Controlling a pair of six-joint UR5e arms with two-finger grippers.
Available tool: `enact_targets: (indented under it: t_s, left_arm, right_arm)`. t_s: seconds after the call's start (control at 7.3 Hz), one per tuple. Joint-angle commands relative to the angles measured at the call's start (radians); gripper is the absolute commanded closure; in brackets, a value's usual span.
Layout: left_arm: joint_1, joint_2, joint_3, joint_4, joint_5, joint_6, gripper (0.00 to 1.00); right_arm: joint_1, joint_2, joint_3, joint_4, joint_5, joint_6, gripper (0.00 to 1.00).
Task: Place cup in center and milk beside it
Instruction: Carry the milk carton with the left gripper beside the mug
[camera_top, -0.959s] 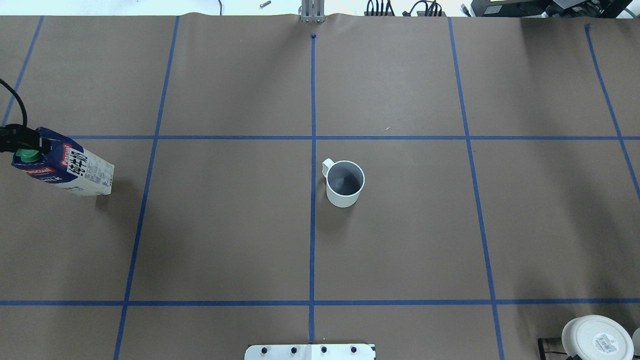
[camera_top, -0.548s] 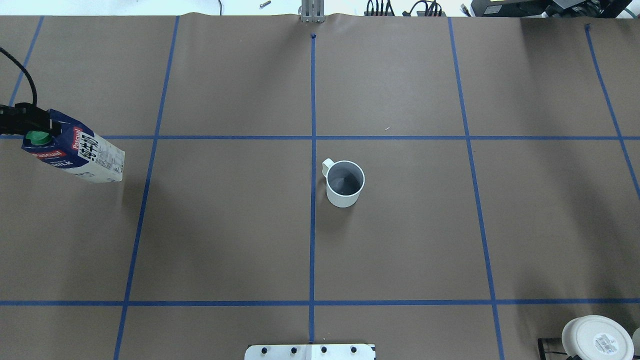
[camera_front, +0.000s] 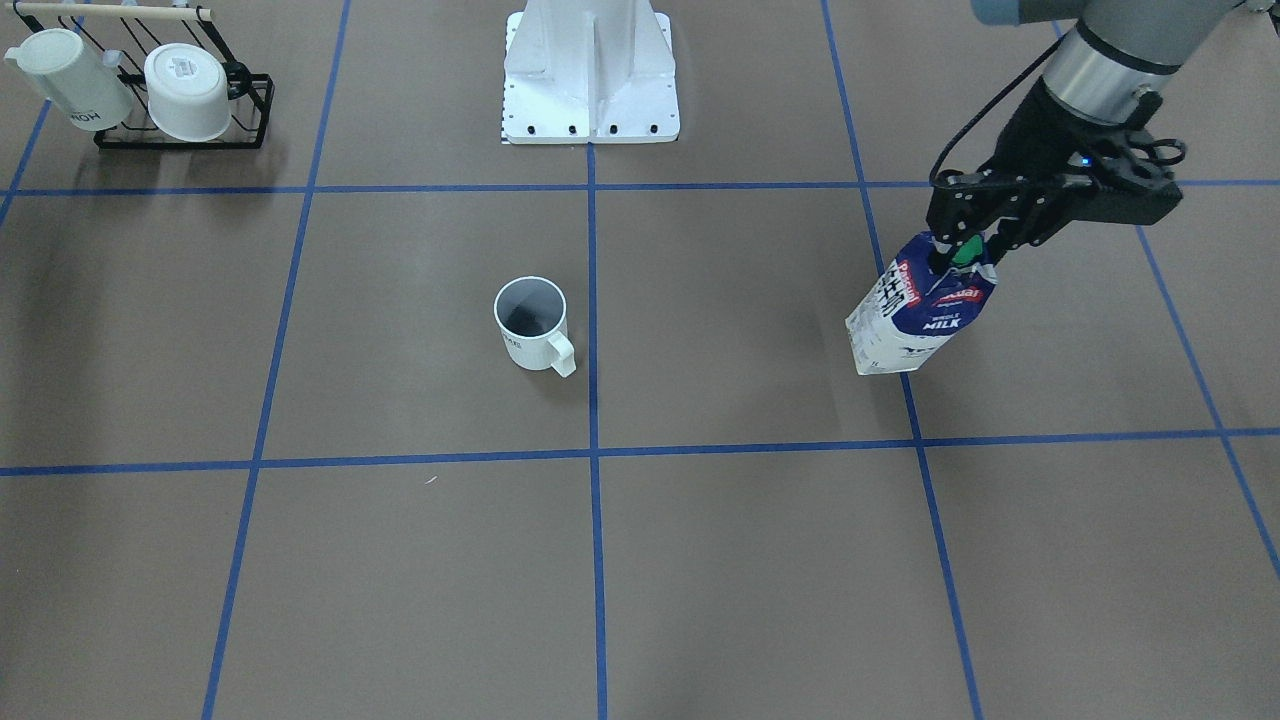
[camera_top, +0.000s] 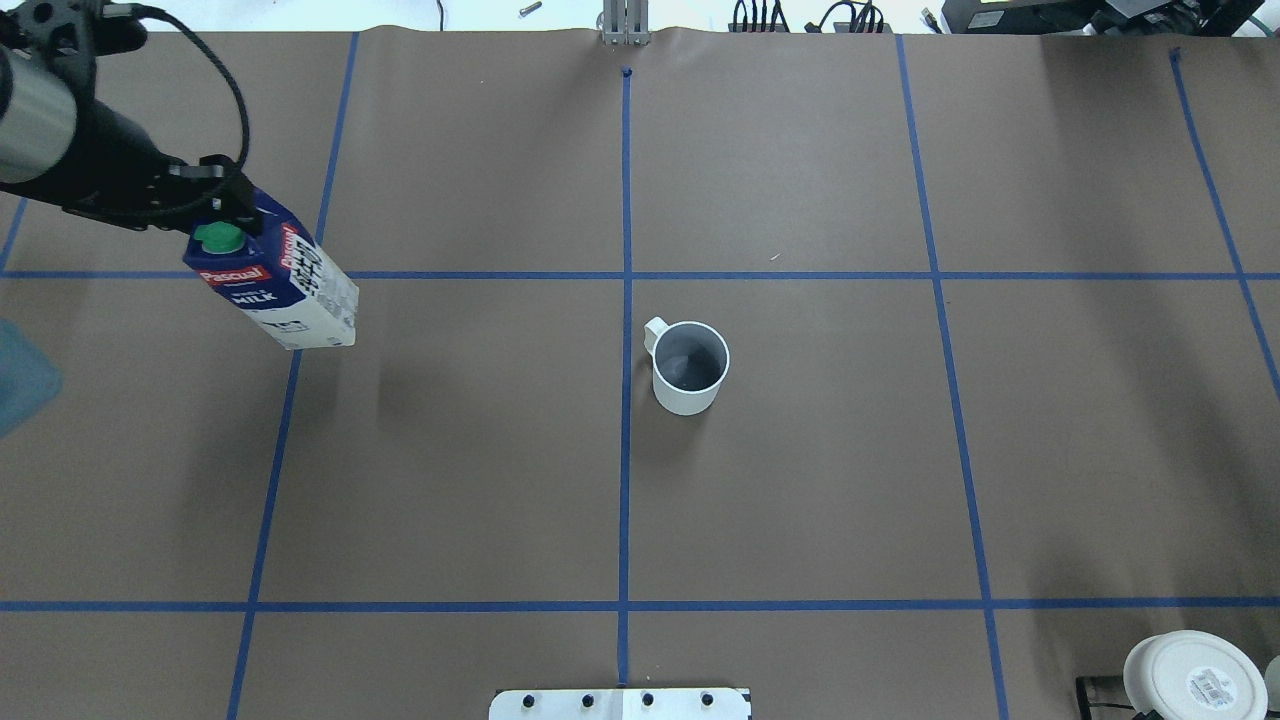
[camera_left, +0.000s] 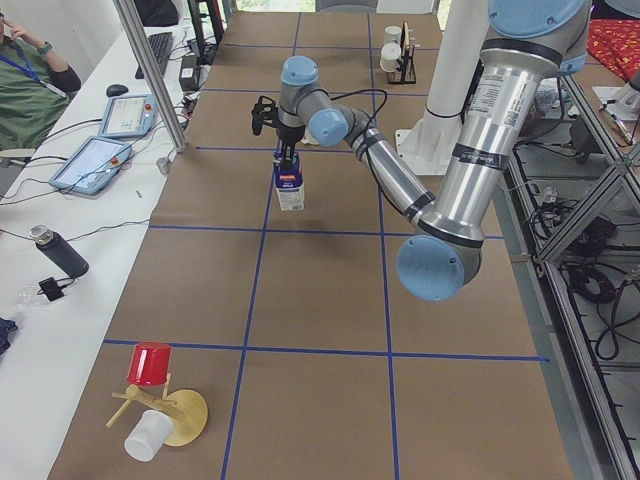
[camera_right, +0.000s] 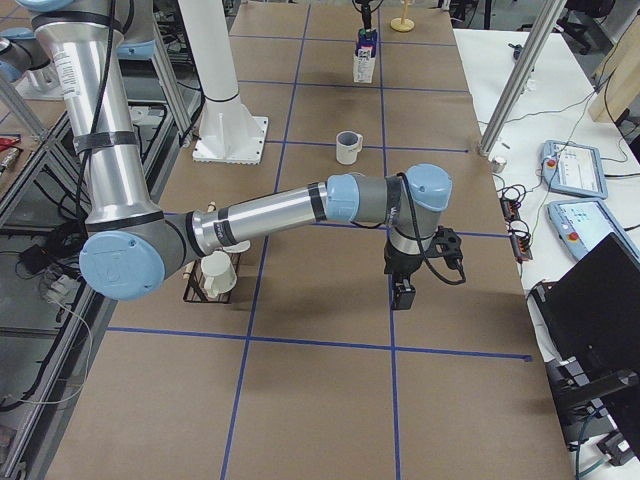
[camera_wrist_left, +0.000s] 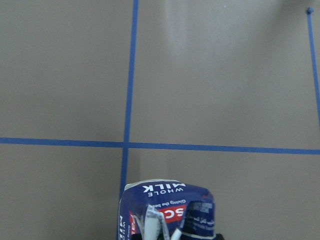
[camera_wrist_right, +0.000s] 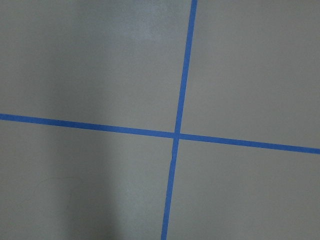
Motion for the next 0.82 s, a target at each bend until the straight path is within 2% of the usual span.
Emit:
enact_targets:
  t_s: [0.0,0.68]
  left_arm:
    - [0.154,-0.164,0.020,0.116,0.089,-0.131,0.53]
    - [0.274,-0.390,0.152,0.167,0.115,-0.236,0.53]
  right_arm:
    - [0.003,-0.011,0.000,0.000,-0.001,0.000,0.00]
    - [0.003,-0.013,0.000,0.000,-0.001,0.001,0.00]
